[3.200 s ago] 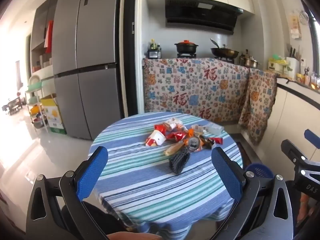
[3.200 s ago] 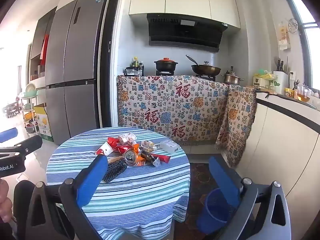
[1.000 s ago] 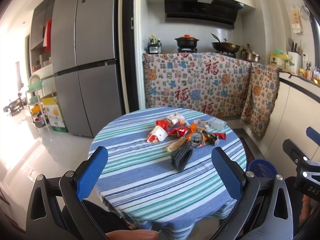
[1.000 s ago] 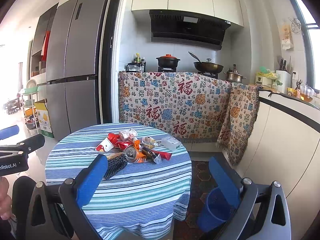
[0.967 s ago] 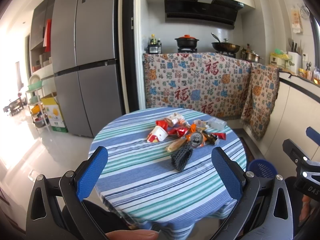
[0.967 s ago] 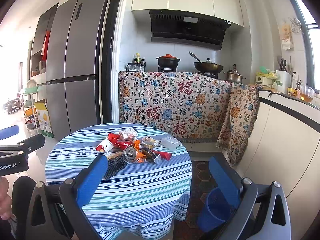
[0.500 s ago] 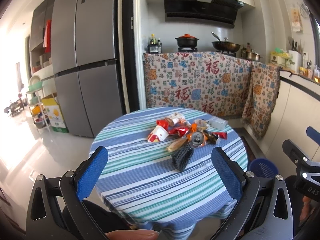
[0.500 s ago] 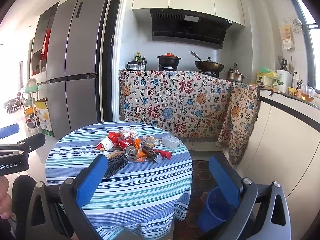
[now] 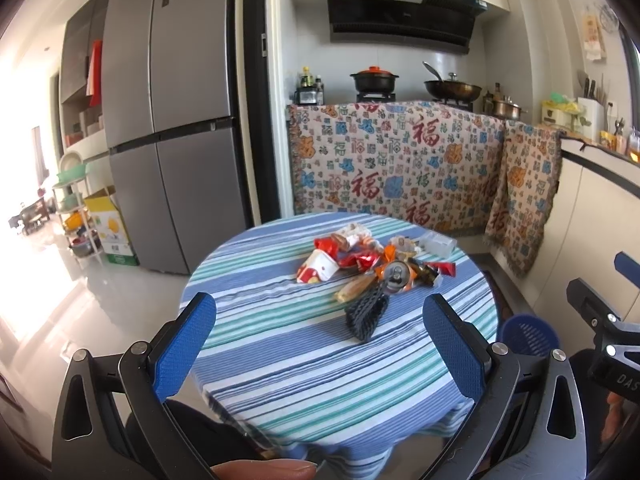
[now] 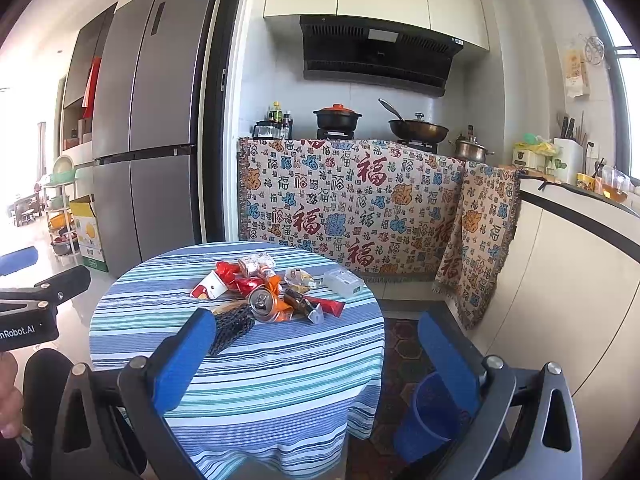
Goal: Collect trash
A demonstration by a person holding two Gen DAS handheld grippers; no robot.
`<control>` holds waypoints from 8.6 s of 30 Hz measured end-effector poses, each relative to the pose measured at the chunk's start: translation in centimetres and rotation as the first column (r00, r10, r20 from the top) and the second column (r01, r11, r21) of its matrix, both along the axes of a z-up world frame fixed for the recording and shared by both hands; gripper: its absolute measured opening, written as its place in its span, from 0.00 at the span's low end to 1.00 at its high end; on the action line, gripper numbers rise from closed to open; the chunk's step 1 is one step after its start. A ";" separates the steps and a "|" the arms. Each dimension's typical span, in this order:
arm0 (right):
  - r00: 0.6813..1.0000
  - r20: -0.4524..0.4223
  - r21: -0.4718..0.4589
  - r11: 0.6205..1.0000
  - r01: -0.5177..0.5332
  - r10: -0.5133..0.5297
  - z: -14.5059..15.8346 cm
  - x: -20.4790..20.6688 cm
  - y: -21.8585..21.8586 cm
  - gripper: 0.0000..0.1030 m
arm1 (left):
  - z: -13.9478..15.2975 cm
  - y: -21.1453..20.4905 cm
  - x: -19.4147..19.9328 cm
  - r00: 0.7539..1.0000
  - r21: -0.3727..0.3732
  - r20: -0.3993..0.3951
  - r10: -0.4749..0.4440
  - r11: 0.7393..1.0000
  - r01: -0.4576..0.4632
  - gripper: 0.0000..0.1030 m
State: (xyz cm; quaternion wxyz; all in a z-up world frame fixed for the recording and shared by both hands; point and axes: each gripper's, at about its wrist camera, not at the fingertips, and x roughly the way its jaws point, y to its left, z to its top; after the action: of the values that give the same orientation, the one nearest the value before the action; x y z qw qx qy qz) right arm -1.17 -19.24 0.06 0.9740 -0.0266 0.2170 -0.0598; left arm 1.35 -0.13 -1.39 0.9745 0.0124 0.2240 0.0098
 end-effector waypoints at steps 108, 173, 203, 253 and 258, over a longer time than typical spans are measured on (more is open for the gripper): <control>0.814 -0.551 0.115 0.983 -0.140 0.181 -22.6 24.3 -7.8 1.00 | -17.1 1.2 20.7 0.858 -0.044 -0.456 -0.236 0.969 0.243 0.11; 0.910 -0.412 0.268 0.961 0.067 0.052 -14.3 17.5 -18.1 0.33 | -11.3 -11.3 19.1 0.774 -0.304 -0.281 -0.567 0.818 0.489 0.09; 0.751 -0.577 0.179 0.847 0.501 -0.322 -23.5 10.7 -43.2 0.33 | -18.3 -45.9 25.5 0.478 -0.367 -0.378 -0.793 0.602 0.709 0.09; 0.950 -0.311 0.075 0.995 0.064 -0.038 -14.4 15.8 -24.0 0.54 | -12.6 -17.1 15.3 0.782 -0.250 -0.327 -0.531 0.846 0.470 0.89; 0.931 -0.333 0.098 0.987 -0.126 0.152 -15.1 17.9 -16.0 0.54 | -14.4 -8.6 17.1 0.836 -0.226 -0.363 -0.412 0.909 0.350 0.89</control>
State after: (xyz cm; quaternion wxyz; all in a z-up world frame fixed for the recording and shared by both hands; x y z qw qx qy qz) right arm 16.75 -35.26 -15.03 0.9241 -0.0153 0.3811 0.0229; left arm 18.46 -8.70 -15.79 0.8874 -0.0152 0.4129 -0.2043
